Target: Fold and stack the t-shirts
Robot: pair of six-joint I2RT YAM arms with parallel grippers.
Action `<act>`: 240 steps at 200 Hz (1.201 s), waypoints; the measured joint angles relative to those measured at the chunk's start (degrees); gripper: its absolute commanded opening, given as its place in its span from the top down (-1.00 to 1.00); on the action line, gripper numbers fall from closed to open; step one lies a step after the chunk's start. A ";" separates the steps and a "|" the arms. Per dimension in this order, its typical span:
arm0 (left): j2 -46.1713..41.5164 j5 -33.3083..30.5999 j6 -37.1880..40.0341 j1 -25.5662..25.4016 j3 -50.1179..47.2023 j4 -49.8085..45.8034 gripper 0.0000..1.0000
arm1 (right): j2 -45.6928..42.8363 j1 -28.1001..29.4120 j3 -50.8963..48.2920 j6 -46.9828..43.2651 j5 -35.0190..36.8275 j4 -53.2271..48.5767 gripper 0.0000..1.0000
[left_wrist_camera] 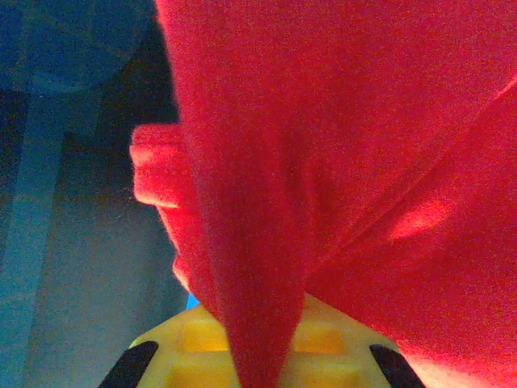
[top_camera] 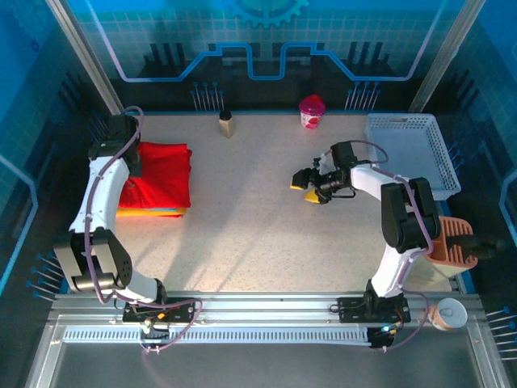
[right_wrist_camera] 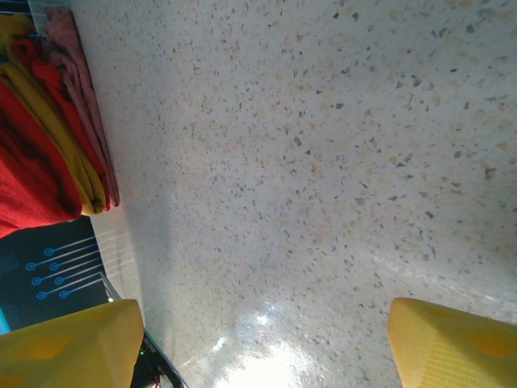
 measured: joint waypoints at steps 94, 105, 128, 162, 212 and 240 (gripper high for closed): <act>11.17 -7.45 -0.81 3.41 0.22 4.11 -0.73 | -0.20 0.68 0.15 0.04 -0.22 -0.81 -0.60; 11.98 -7.98 -2.01 3.50 1.07 3.41 -0.74 | -0.39 0.72 0.15 0.04 -0.22 -0.85 -0.60; 12.07 -6.84 -5.68 3.54 4.70 0.04 -0.74 | -0.98 0.74 0.00 0.07 -0.17 -0.81 -0.60; 8.81 0.35 -11.63 2.14 8.61 -3.67 -0.70 | -1.53 1.31 -1.09 0.33 0.04 -0.63 -0.60; 3.54 12.98 -18.38 0.37 4.87 -3.48 -0.67 | -1.53 2.97 -1.77 1.42 0.46 0.52 -0.60; 5.25 15.19 -19.93 0.37 -0.35 -1.51 -0.67 | -1.53 3.48 -1.77 1.84 0.55 0.92 -0.60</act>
